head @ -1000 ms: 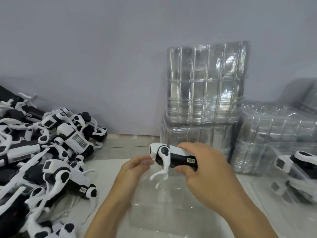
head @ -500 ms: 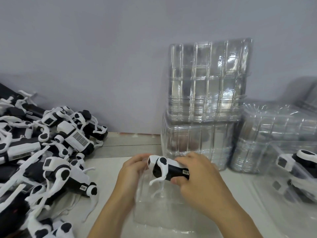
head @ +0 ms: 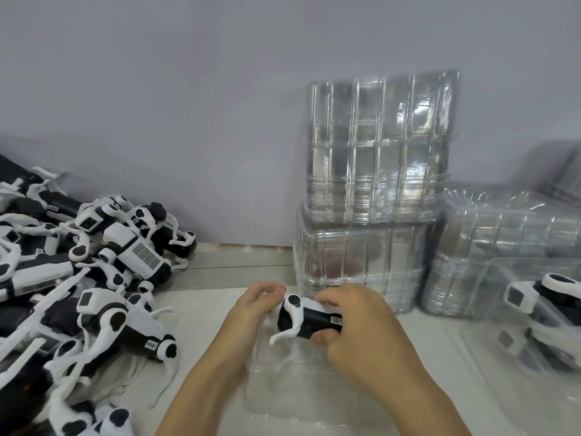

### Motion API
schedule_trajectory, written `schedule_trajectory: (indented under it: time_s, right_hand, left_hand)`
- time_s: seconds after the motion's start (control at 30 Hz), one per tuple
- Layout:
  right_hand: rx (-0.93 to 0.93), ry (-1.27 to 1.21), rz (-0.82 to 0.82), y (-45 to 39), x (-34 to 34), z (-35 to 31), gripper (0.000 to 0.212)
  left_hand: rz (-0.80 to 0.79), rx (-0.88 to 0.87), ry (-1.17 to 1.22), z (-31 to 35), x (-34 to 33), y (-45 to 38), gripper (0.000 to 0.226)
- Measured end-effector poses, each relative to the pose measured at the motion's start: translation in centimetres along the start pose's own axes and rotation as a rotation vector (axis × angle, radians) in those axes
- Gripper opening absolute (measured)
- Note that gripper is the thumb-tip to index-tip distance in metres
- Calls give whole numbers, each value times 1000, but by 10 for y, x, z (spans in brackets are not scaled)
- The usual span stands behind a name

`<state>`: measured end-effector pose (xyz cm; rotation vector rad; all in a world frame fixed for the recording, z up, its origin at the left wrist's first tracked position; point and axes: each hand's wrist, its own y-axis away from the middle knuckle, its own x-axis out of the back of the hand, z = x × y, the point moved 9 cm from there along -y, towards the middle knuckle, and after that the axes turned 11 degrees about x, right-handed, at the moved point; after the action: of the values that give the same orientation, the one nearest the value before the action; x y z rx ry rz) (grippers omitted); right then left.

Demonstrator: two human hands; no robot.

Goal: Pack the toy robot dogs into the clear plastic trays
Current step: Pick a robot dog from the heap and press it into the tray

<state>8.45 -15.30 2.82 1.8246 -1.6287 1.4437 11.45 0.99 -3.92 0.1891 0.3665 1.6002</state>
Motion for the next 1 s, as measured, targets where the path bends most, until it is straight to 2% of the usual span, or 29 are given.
schedule_trajectory:
  time_s: [0.23, 0.53, 0.6, 1.0]
  right_hand:
    - [13, 18, 31, -1, -1, -2, 14]
    - [24, 17, 27, -2, -3, -1, 21]
    - [21, 24, 33, -3, -2, 0, 17]
    - [-9, 49, 57, -1, 0, 3, 19]
  left_hand:
    - [8, -14, -8, 0, 2, -1, 13]
    - [-47, -3, 85, 0, -4, 0, 13]
    - [-49, -5, 104, 0, -4, 1, 14]
    - [-37, -11, 92, -1, -1, -1, 15]
